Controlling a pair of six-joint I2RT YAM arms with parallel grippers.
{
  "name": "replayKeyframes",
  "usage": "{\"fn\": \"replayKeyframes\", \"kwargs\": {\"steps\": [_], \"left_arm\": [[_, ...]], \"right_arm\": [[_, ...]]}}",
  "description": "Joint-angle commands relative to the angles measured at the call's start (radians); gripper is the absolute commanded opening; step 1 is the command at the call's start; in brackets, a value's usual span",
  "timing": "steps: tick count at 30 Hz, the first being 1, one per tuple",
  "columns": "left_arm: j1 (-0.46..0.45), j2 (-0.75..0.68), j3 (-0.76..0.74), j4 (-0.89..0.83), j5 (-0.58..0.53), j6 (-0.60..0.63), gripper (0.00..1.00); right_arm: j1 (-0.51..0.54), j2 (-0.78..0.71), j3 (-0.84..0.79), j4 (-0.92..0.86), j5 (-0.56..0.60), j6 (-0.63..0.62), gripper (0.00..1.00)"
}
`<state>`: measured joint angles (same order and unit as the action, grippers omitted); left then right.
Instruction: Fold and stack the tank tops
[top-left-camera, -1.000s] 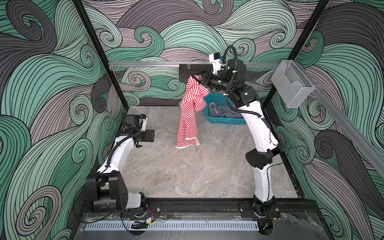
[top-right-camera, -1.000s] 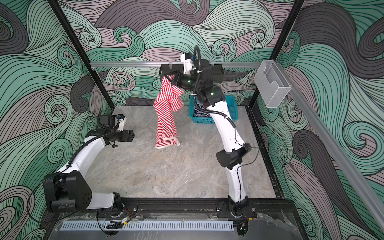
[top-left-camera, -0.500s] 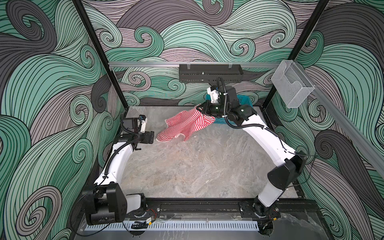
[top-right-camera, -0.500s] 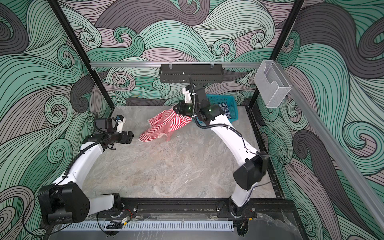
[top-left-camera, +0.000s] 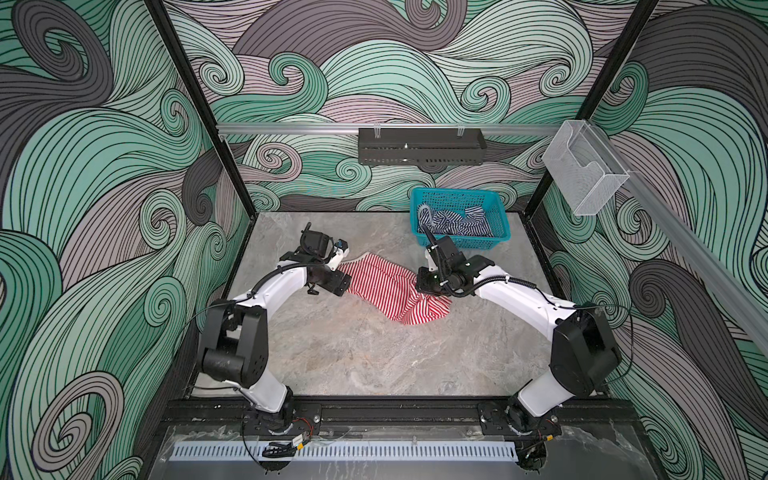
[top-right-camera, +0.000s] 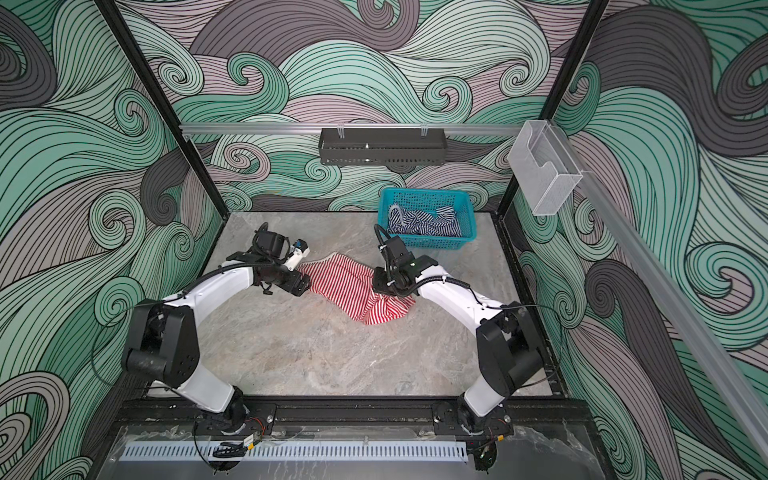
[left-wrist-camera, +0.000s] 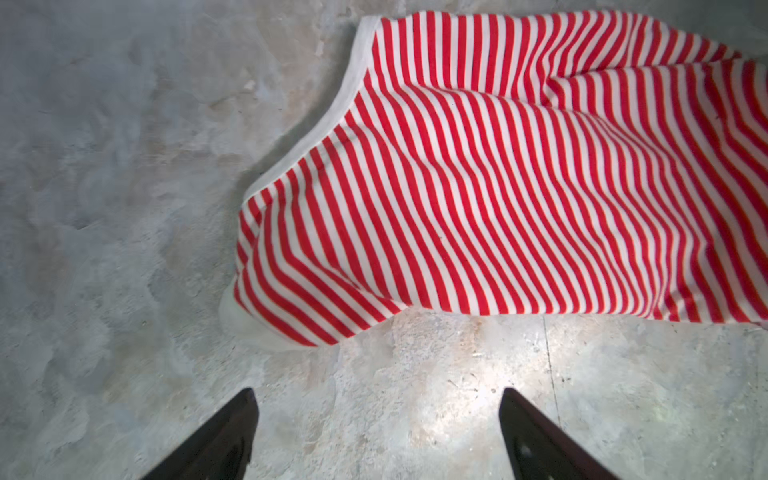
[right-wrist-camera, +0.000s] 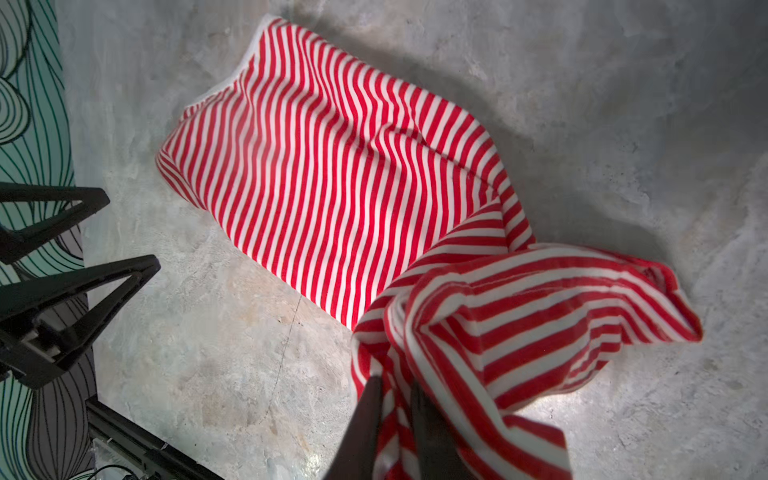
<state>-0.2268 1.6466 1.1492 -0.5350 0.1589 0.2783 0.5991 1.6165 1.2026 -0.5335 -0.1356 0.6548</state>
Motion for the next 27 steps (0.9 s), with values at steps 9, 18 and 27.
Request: {"fn": "replayKeyframes", "kwargs": {"steps": [9, 18, 27], "left_arm": [[-0.023, 0.342, 0.346, -0.19, -0.186, -0.052, 0.93], [-0.022, 0.572, 0.609, -0.26, -0.489, -0.06, 0.92], [-0.012, 0.739, 0.865, -0.272, -0.656, 0.002, 0.92]], "right_arm": [[0.131, 0.232, 0.066, 0.055, -0.016, 0.085, 0.32], [0.172, 0.25, 0.201, 0.038, -0.057, 0.057, 0.86], [0.154, 0.125, 0.23, -0.127, 0.262, -0.059, 0.93]]}}
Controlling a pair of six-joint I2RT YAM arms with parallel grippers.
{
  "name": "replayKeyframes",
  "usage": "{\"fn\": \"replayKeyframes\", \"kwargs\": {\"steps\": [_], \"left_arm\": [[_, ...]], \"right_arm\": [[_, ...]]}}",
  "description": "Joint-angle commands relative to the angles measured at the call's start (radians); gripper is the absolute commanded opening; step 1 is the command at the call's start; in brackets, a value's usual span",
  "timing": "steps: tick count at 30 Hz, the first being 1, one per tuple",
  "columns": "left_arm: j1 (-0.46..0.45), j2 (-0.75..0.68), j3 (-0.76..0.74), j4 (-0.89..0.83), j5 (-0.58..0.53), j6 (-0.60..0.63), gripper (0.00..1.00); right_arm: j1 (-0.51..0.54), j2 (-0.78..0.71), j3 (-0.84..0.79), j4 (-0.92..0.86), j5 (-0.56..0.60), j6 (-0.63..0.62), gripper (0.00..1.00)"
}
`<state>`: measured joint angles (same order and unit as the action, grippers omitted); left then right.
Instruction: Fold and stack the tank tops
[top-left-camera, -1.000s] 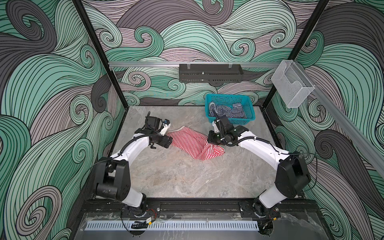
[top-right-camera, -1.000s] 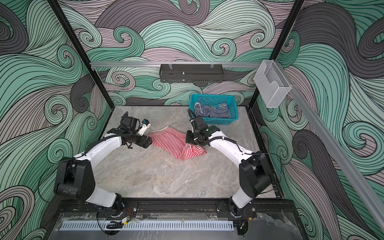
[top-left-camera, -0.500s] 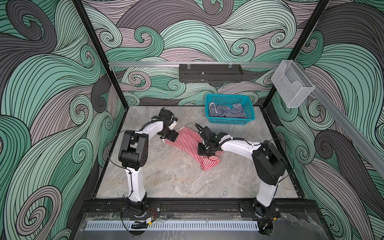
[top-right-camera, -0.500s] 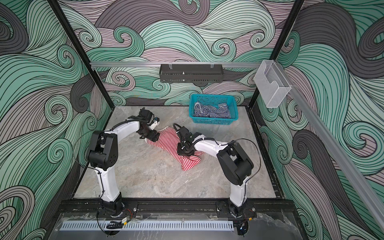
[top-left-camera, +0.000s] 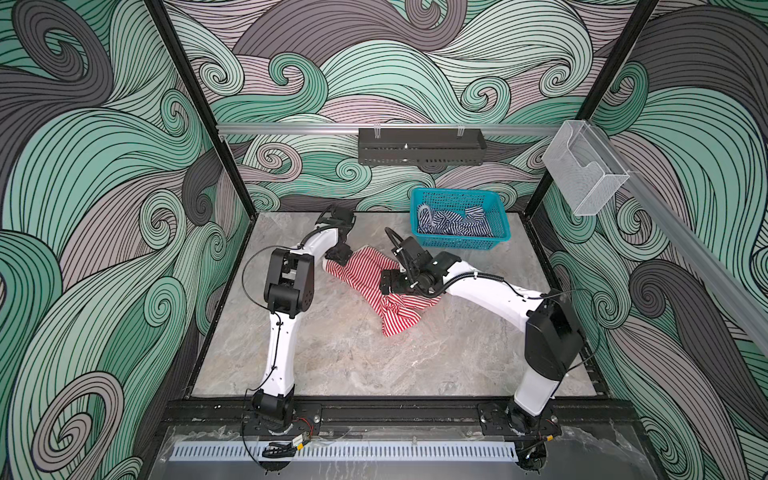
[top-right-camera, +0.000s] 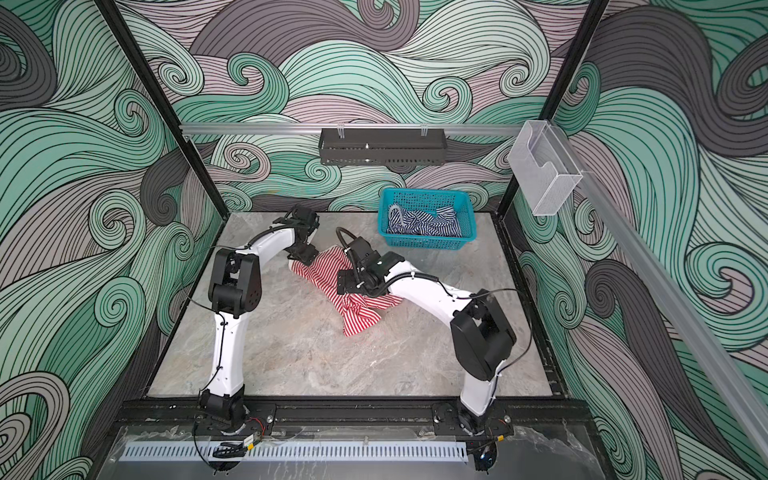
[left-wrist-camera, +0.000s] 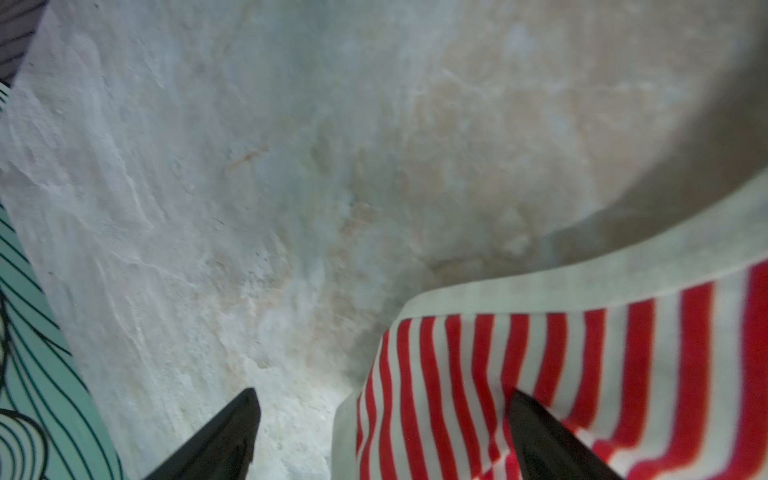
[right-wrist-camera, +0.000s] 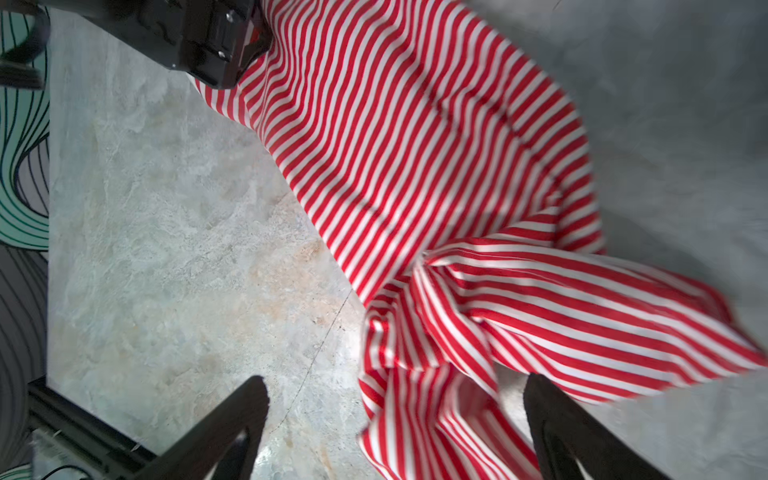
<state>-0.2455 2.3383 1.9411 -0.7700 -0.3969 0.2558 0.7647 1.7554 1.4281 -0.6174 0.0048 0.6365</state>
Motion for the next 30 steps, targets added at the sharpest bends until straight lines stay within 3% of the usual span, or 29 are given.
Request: {"fn": "replayKeyframes", "kwargs": {"steps": [1, 3, 5, 6, 9, 14, 20, 24, 30], "left_arm": [[0.012, 0.057, 0.099, -0.026, -0.127, 0.023, 0.92], [0.036, 0.058, 0.161, -0.02, -0.138, -0.011, 0.92], [0.062, 0.02, 0.191, -0.042, -0.079, -0.065, 0.92], [0.071, -0.015, 0.18, -0.057, -0.032, -0.082, 0.92], [0.063, -0.168, 0.016, -0.042, 0.059, -0.061, 0.9], [0.054, -0.452, -0.356, 0.048, 0.161, -0.02, 0.9], [0.051, -0.662, -0.622, -0.011, 0.297, 0.011, 0.9], [0.039, -0.728, -0.712, -0.016, 0.422, 0.079, 0.9], [-0.007, -0.643, -0.69, -0.034, 0.434, 0.031, 0.9]], "right_arm": [[-0.015, -0.002, -0.001, -0.001, 0.102, -0.052, 0.91], [-0.025, 0.054, 0.005, 0.113, 0.063, -0.063, 0.82], [-0.049, 0.136, 0.065, 0.166, 0.03, -0.067, 0.69], [-0.064, 0.183, 0.114, 0.175, 0.025, -0.067, 0.6], [-0.106, 0.329, 0.284, 0.18, 0.008, -0.078, 0.44], [-0.157, 0.608, 0.702, 0.016, 0.018, -0.114, 0.45], [-0.237, 0.897, 1.189, -0.257, 0.085, -0.121, 0.62], [-0.299, 0.921, 1.219, -0.283, 0.098, -0.113, 0.61], [-0.365, 0.863, 1.113, -0.28, 0.125, -0.111, 0.59]]}}
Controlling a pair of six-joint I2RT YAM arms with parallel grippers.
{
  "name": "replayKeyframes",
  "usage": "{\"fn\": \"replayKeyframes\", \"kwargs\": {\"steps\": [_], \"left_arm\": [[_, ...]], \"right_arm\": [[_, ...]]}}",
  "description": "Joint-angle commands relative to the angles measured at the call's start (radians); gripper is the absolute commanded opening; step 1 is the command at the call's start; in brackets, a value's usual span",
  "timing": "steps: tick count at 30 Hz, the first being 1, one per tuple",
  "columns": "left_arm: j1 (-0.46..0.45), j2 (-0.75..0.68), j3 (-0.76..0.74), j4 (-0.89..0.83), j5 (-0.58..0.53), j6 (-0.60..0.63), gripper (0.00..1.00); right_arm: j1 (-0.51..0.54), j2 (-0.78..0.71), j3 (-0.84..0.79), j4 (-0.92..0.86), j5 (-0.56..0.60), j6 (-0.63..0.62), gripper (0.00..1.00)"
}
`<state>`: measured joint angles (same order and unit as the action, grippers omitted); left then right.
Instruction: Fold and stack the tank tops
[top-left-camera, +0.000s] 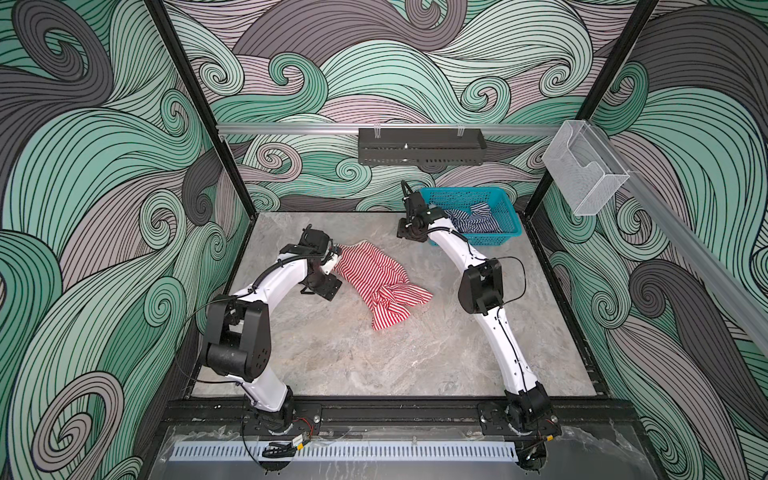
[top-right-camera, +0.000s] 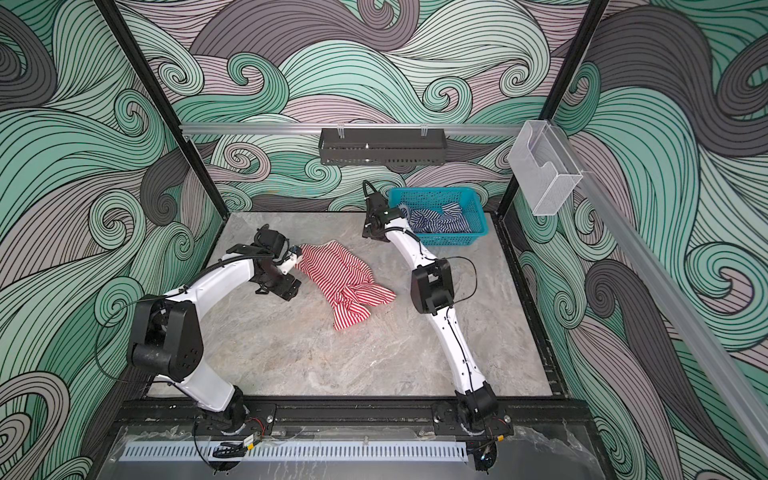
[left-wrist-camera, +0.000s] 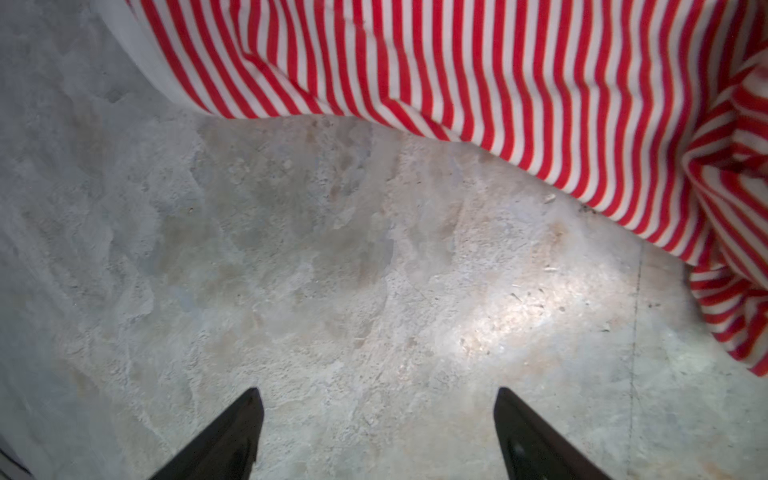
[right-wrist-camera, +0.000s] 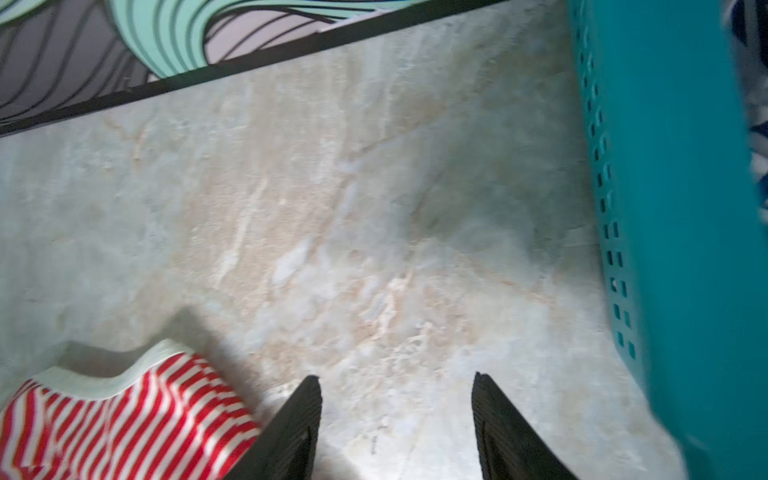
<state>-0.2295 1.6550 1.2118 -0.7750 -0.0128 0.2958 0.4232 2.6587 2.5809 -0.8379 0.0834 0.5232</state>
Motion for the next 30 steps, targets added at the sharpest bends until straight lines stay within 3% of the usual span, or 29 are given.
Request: {"fn": "replayKeyframes", "kwargs": {"steps": [1, 5, 7, 12, 20, 26, 30], "left_arm": [[-0.033, 0.063, 0.056, -0.036, 0.05, -0.013, 0.9], [-0.083, 0.106, 0.112, -0.083, 0.103, 0.005, 0.9], [-0.099, 0.088, 0.115, -0.099, 0.168, 0.019, 0.9], [-0.128, 0.046, 0.089, -0.119, 0.327, 0.037, 0.91], [-0.24, 0.092, 0.064, -0.14, 0.418, 0.075, 0.92], [-0.301, 0.183, 0.102, -0.116, 0.443, 0.044, 0.92], [-0.323, 0.244, 0.128, -0.087, 0.373, 0.002, 0.89]], "right_arm": [[-0.03, -0.05, -0.052, -0.06, 0.046, 0.0, 0.59], [-0.023, -0.1, -0.111, -0.04, -0.054, -0.04, 0.66], [0.008, -0.176, -0.223, 0.01, -0.106, -0.061, 0.71], [0.084, -0.41, -0.543, 0.09, -0.086, -0.045, 0.82], [0.087, -0.743, -1.09, 0.244, -0.162, 0.008, 0.79], [0.088, -0.85, -1.293, 0.308, -0.192, 0.048, 0.74], [0.078, -0.843, -1.342, 0.346, -0.225, 0.082, 0.73]]}}
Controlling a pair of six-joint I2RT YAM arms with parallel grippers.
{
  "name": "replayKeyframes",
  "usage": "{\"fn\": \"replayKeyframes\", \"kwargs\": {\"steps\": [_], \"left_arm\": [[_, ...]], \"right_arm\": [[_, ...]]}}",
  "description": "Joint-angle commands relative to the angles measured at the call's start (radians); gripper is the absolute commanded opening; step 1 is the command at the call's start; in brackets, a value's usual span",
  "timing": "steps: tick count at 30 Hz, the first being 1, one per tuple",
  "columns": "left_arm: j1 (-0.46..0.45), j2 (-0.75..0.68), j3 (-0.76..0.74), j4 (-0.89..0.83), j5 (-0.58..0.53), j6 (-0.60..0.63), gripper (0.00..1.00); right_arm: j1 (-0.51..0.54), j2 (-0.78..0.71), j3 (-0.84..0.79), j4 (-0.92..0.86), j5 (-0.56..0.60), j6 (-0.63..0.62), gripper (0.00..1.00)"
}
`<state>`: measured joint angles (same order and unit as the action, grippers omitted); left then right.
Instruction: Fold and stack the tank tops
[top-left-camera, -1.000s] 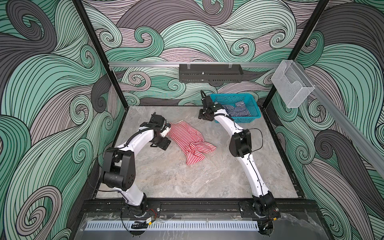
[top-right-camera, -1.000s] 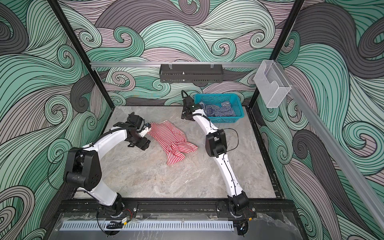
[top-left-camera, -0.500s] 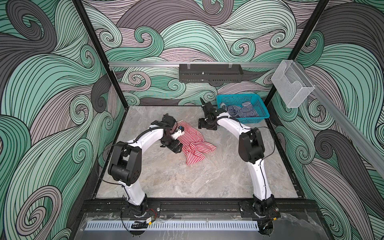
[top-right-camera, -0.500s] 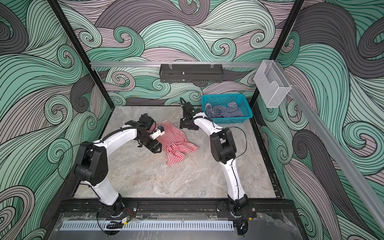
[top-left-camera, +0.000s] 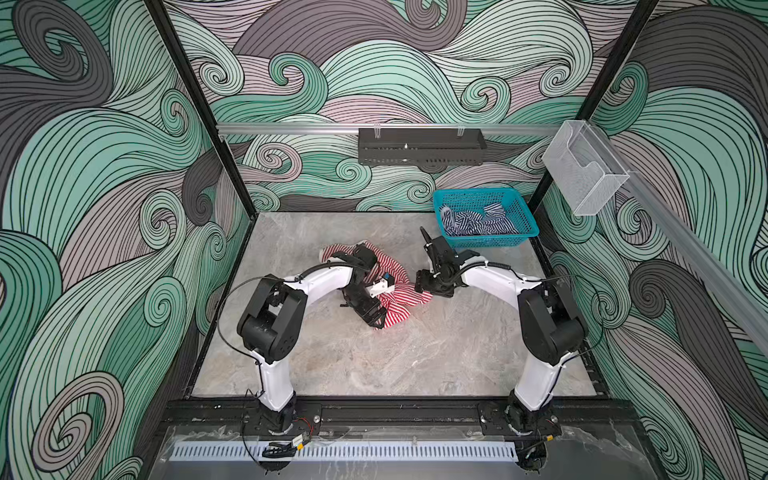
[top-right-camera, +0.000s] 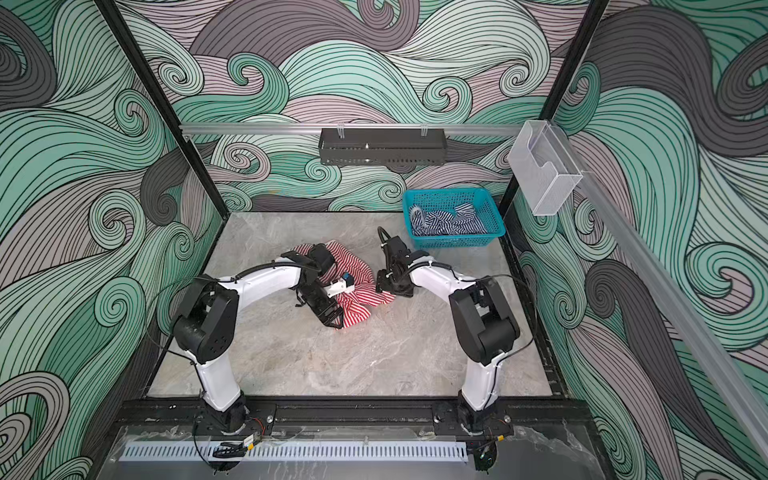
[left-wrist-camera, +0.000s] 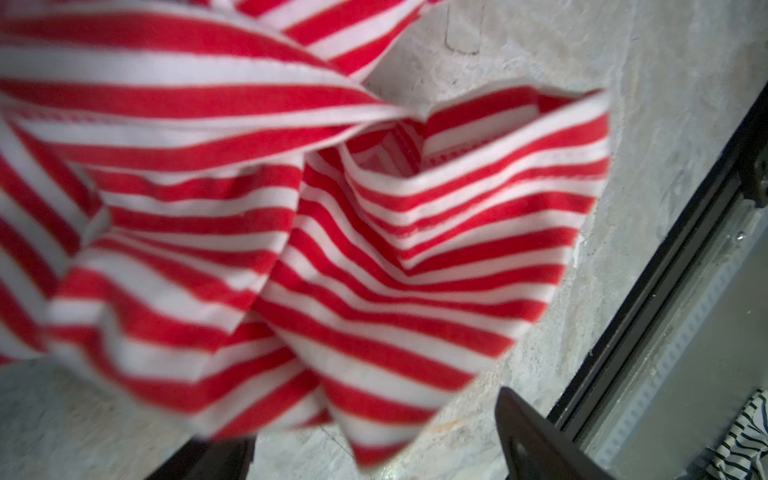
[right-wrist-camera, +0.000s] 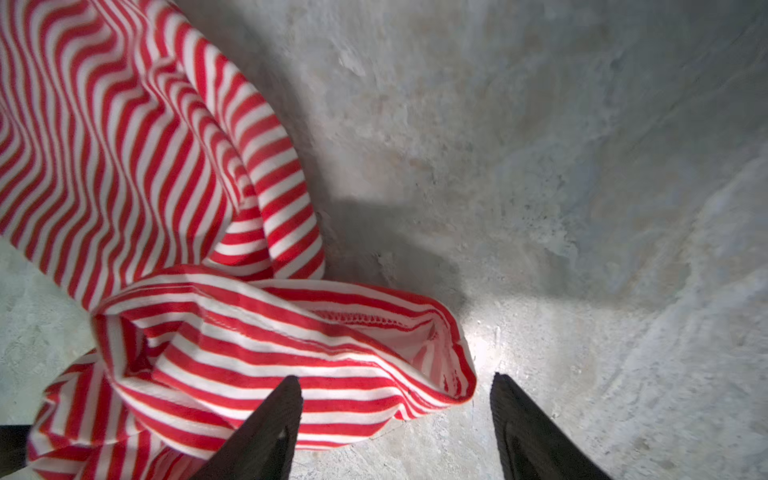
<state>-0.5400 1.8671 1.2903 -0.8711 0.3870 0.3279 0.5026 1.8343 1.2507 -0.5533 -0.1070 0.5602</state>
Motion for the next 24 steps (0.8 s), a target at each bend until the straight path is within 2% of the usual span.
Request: {"fn": "replayKeyframes", "kwargs": {"steps": [1, 3, 6, 8, 9, 11, 13, 16, 20, 24], "left_arm": [[-0.013, 0.047, 0.06, 0.004, -0.047, -0.036, 0.83], [-0.013, 0.056, 0.063, 0.003, -0.109, -0.038, 0.66], [-0.005, 0.032, 0.032, 0.032, -0.272, -0.044, 0.29], [0.008, -0.001, -0.003, 0.061, -0.396, -0.048, 0.05], [0.018, -0.018, -0.019, 0.075, -0.435, -0.052, 0.0], [0.05, -0.067, -0.053, 0.099, -0.495, -0.049, 0.0], [0.083, -0.116, -0.081, 0.127, -0.543, -0.05, 0.0], [0.142, -0.184, -0.106, 0.179, -0.639, -0.047, 0.0], [0.248, -0.238, -0.112, 0.209, -0.653, -0.002, 0.0], [0.29, -0.234, -0.134, 0.23, -0.719, 0.047, 0.03]], "right_arm": [[-0.005, -0.011, -0.02, 0.076, -0.043, 0.054, 0.73], [-0.012, 0.001, -0.027, 0.102, -0.056, 0.07, 0.71], [-0.015, 0.017, -0.03, 0.131, -0.086, 0.093, 0.58], [-0.015, 0.017, -0.033, 0.144, -0.107, 0.102, 0.39], [-0.015, 0.013, -0.038, 0.148, -0.115, 0.106, 0.3], [-0.015, 0.003, -0.046, 0.156, -0.134, 0.113, 0.12], [-0.015, -0.014, -0.052, 0.154, -0.149, 0.116, 0.0], [-0.011, -0.068, -0.067, 0.15, -0.159, 0.112, 0.0], [0.004, -0.149, -0.086, 0.135, -0.169, 0.086, 0.0], [0.053, -0.165, -0.091, 0.106, -0.19, 0.059, 0.0]]}}
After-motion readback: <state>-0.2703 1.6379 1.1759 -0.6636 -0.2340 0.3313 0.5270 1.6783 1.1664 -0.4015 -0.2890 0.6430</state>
